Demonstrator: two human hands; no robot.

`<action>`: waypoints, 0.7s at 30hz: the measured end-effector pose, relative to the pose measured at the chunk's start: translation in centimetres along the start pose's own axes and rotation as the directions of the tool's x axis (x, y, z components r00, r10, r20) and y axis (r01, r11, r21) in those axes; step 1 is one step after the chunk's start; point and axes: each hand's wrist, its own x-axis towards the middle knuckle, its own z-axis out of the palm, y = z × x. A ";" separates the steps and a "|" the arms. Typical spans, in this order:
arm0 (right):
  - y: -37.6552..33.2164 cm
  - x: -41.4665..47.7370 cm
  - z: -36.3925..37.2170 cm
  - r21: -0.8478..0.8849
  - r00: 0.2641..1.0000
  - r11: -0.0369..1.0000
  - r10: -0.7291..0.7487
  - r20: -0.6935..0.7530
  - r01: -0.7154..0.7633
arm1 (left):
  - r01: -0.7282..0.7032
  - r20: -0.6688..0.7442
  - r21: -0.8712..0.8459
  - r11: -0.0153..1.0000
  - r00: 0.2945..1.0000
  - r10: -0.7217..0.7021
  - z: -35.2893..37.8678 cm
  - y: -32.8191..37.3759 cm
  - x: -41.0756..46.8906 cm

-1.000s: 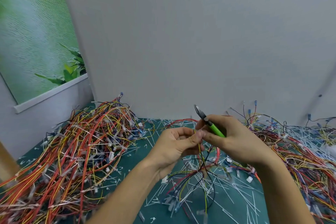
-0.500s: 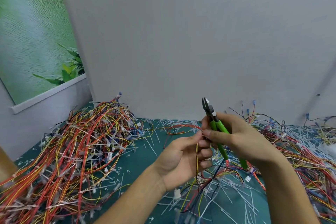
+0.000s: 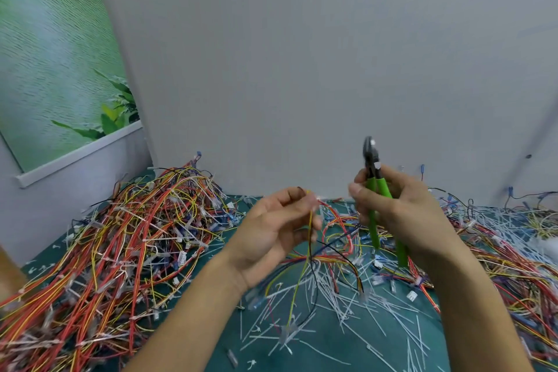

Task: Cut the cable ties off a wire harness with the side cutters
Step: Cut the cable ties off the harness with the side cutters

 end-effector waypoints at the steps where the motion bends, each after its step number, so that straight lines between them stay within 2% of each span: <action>1: 0.2 0.3 0.0 0.079 0.996 0.996 0.054 -0.075 -0.048 | -0.019 -0.035 -0.007 1.000 0.999 0.018 -0.4 0.5 0.0; 3: 0.3 0.9 -0.2 0.399 0.970 0.905 0.212 -0.119 -0.149 | -0.053 -0.113 0.008 0.999 0.992 0.054 -1.0 1.5 0.1; 5: 0.1 1.2 -0.7 0.707 0.945 0.671 0.328 -0.014 -0.222 | -0.093 -0.170 0.010 0.996 0.981 0.093 -1.5 2.5 0.1; 7: -0.1 1.0 -1.2 0.843 0.938 0.466 0.326 0.120 -0.269 | -0.137 -0.202 0.006 0.991 0.970 0.135 -2.0 3.1 0.1; 9: -0.3 0.6 -1.1 0.866 0.936 0.383 0.263 0.232 -0.322 | -0.167 -0.223 0.033 0.985 0.960 0.170 -2.4 3.5 0.1; 10: -0.5 0.5 -0.9 0.842 0.930 0.402 0.231 0.286 -0.359 | -0.174 -0.233 0.051 0.983 0.955 0.182 -2.6 3.6 0.1; 12: -1.0 0.2 -0.2 0.736 0.898 0.522 0.172 0.404 -0.431 | -0.179 -0.257 0.076 0.981 0.947 0.193 -2.8 3.6 0.1; 15: -1.5 -0.3 0.5 0.546 0.829 0.675 0.182 0.529 -0.497 | -0.199 -0.273 0.110 0.974 0.936 0.222 -2.9 3.4 0.2; 17: -1.5 -0.6 0.6 0.470 0.793 0.720 0.183 0.582 -0.511 | -0.225 -0.288 0.118 0.967 0.924 0.250 -2.9 3.3 0.3; 21: -1.1 -0.5 0.8 0.315 0.772 0.811 0.240 0.589 -0.493 | -0.272 -0.329 0.149 0.951 0.893 0.307 -2.8 3.3 0.4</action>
